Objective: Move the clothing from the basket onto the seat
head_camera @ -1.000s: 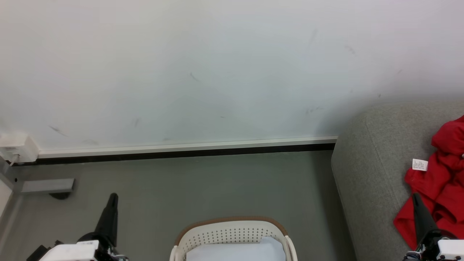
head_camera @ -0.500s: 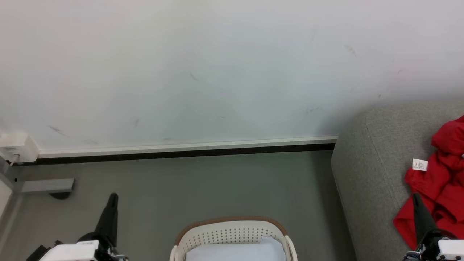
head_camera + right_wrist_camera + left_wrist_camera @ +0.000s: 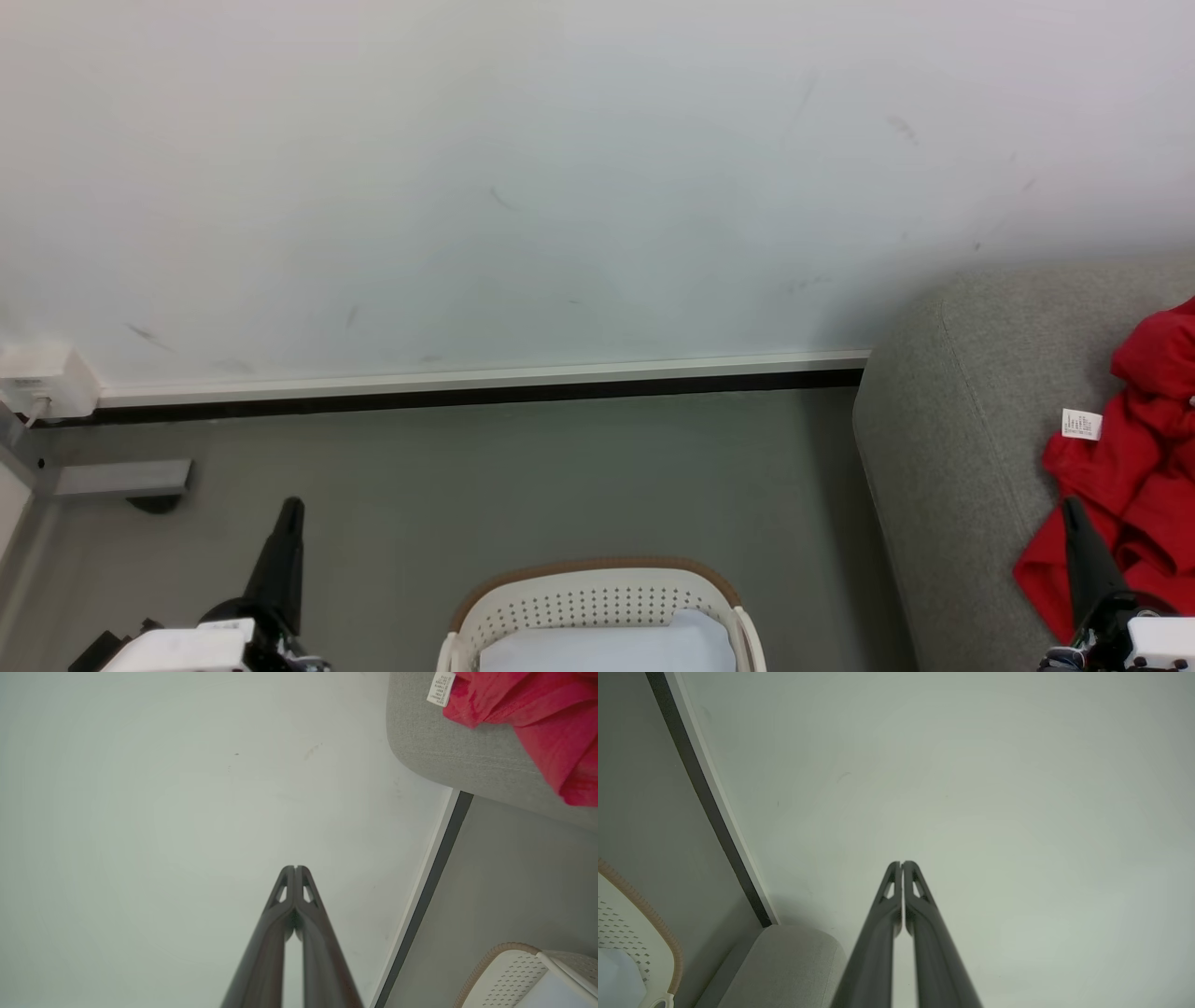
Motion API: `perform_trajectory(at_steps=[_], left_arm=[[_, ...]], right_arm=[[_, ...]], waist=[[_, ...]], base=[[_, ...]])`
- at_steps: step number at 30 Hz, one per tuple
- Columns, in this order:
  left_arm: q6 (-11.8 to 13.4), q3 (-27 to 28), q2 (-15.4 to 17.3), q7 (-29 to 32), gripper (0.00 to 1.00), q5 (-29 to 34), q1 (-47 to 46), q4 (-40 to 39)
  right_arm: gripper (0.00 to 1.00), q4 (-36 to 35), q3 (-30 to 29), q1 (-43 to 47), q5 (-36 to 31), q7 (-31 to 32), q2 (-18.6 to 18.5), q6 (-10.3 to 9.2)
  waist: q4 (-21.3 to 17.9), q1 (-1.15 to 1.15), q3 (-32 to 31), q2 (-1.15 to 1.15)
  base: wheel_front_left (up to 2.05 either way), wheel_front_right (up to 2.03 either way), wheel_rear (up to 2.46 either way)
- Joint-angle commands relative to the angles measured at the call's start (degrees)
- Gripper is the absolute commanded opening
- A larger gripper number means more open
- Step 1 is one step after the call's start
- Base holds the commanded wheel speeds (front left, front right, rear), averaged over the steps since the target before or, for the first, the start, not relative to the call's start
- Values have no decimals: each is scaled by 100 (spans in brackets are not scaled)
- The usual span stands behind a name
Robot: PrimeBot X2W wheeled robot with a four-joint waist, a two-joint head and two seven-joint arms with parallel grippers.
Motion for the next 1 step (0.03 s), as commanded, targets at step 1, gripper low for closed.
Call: perform_trajectory(at_steps=[1], left_arm=[[-30, 16, 41, 24, 0, -78, -39, -15]], right_arm=[[0, 14, -26, -67, -52, 15, 4, -12]], waist=[[0, 0, 0, 0]], base=[[0, 0, 0]])
